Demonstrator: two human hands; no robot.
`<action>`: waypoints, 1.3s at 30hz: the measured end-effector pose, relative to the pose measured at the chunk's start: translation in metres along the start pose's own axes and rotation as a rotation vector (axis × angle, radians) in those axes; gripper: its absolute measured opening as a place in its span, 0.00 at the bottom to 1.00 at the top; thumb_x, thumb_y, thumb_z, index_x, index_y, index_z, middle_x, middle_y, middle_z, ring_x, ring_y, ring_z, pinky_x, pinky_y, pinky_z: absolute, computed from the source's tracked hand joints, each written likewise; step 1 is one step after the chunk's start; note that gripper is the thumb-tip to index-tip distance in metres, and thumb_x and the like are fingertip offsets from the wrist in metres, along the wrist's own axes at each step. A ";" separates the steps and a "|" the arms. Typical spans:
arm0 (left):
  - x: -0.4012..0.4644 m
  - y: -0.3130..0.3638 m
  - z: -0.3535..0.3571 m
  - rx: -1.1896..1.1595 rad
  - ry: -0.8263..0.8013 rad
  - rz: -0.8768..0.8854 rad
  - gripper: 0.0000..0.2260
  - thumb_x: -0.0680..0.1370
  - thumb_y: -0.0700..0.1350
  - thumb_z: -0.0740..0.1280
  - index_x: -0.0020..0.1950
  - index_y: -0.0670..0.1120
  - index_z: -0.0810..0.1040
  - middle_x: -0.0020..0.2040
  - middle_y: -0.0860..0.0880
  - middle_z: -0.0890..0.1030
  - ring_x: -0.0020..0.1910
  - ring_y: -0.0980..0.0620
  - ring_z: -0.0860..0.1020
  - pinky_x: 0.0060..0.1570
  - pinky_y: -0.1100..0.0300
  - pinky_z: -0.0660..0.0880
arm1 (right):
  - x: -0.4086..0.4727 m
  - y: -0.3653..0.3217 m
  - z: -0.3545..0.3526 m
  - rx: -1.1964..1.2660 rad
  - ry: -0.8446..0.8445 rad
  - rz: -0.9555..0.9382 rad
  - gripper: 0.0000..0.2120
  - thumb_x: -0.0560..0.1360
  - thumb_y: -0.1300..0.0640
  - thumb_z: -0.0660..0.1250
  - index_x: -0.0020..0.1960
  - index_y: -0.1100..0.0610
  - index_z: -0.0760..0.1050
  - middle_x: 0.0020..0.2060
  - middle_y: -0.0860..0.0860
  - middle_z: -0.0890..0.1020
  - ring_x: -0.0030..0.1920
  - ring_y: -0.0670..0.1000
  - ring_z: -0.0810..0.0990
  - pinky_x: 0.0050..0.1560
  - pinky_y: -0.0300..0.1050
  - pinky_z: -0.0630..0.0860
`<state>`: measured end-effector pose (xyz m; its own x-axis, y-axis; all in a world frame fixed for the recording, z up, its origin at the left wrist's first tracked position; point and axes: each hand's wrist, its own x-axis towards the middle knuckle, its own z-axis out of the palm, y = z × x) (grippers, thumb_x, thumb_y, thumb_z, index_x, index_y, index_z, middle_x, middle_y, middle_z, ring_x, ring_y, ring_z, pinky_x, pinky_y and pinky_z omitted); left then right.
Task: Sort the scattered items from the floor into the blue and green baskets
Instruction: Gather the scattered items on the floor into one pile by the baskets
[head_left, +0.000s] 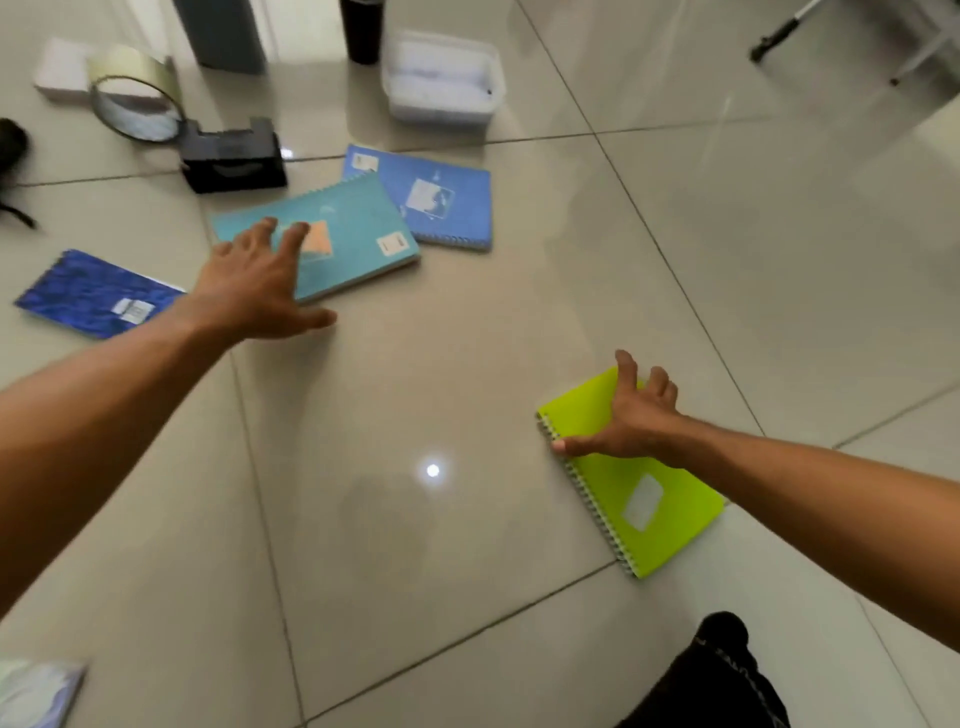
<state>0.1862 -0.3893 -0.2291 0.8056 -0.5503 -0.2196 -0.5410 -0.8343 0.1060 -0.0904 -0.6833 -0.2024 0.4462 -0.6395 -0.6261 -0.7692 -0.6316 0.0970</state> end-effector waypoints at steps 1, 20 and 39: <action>0.002 -0.003 0.003 0.044 0.009 0.040 0.46 0.69 0.66 0.70 0.78 0.48 0.53 0.76 0.37 0.57 0.73 0.37 0.61 0.70 0.44 0.60 | 0.001 0.003 0.004 0.031 -0.023 0.038 0.74 0.50 0.24 0.74 0.77 0.46 0.30 0.75 0.62 0.45 0.76 0.63 0.46 0.73 0.64 0.56; -0.059 -0.016 0.009 0.249 -0.018 0.209 0.22 0.80 0.59 0.55 0.70 0.49 0.66 0.64 0.41 0.73 0.60 0.41 0.74 0.57 0.49 0.73 | 0.007 -0.150 0.005 0.283 0.090 -0.288 0.45 0.62 0.28 0.72 0.65 0.58 0.69 0.63 0.59 0.73 0.62 0.60 0.74 0.59 0.54 0.74; -0.046 -0.047 -0.006 -0.599 -0.130 -0.424 0.19 0.76 0.48 0.70 0.65 0.45 0.74 0.61 0.41 0.77 0.57 0.44 0.76 0.57 0.52 0.75 | -0.005 -0.195 -0.024 0.434 0.183 -0.500 0.21 0.82 0.44 0.56 0.65 0.60 0.64 0.58 0.61 0.77 0.55 0.61 0.76 0.50 0.51 0.70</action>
<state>0.1759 -0.3254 -0.2177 0.8607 -0.2002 -0.4680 0.0636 -0.8699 0.4891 0.0683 -0.5675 -0.1991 0.8362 -0.4046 -0.3702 -0.5471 -0.6618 -0.5125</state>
